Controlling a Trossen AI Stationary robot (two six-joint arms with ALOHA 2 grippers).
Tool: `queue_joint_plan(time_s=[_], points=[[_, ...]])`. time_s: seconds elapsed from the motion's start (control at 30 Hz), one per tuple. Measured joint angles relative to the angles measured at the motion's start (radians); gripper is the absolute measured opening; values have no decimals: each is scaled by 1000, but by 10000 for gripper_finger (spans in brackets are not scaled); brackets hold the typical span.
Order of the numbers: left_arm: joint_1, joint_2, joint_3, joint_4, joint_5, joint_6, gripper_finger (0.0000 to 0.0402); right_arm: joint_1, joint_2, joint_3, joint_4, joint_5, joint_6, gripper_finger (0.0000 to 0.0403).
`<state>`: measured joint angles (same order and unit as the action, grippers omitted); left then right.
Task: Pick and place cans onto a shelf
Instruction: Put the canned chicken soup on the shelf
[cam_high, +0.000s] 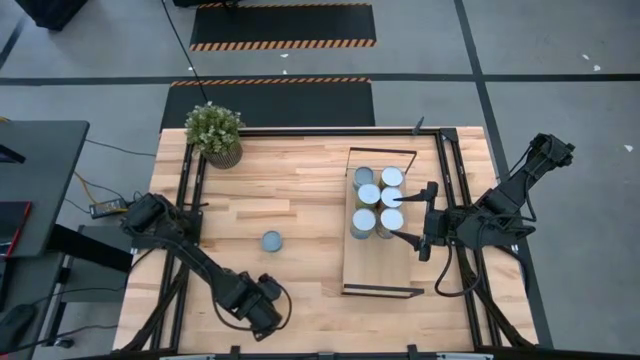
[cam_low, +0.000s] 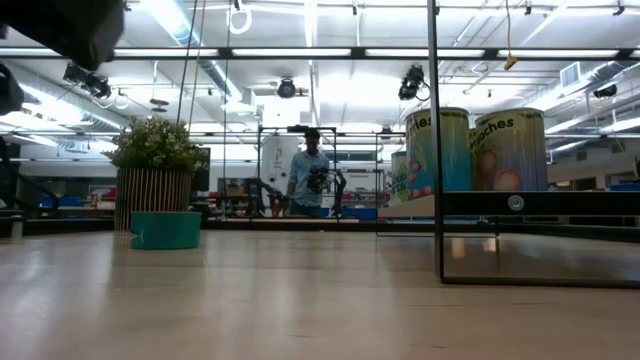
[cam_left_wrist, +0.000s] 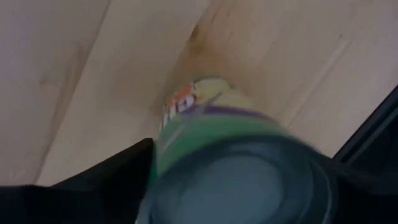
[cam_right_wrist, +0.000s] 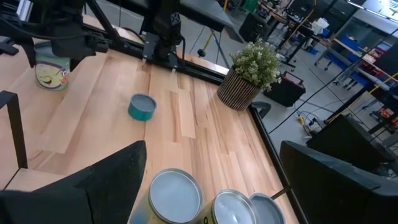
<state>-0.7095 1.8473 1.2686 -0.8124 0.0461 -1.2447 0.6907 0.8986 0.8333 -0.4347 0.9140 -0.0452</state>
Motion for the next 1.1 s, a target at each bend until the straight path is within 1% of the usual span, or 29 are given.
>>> queue_joint_plan(time_s=[0.13, 0.23, 0.33, 0.43, 0.5, 0.63, 0.77, 0.87, 0.97, 1.1], points=[[25, -1, 0, -1, 12, 28, 305, 0, 0, 0, 0, 0, 6, 377], [66, -2, 1, -1, 48, 84, 289, -7, 0, 0, 3, 0, 18, 377], [131, -1, 19, -5, 55, 184, 289, -23, 0, -23, 57, -1, 5, 377], [204, -1, 37, -14, 53, 313, 293, -40, 0, -45, 79, -26, -1, 377], [260, -1, 49, -43, 51, 405, 293, -48, -1, -55, 82, -31, 0, 377], [379, -1, 66, -50, 30, 574, 293, -58, -2, -68, 83, -43, 2, 377], [482, -1, 110, -49, 15, 706, 293, -64, -3, -70, 75, -52, 27, 375], [526, 0, 170, -51, -6, 795, 293, -64, -9, -70, 67, -57, 50, 375], [546, 0, 228, -54, -31, 861, 293, -64, -21, -70, 46, -94, 99, 375], [552, 0, 283, -40, -62, 891, 293, -64, -23, -70, 7, -90, 143, 374]])
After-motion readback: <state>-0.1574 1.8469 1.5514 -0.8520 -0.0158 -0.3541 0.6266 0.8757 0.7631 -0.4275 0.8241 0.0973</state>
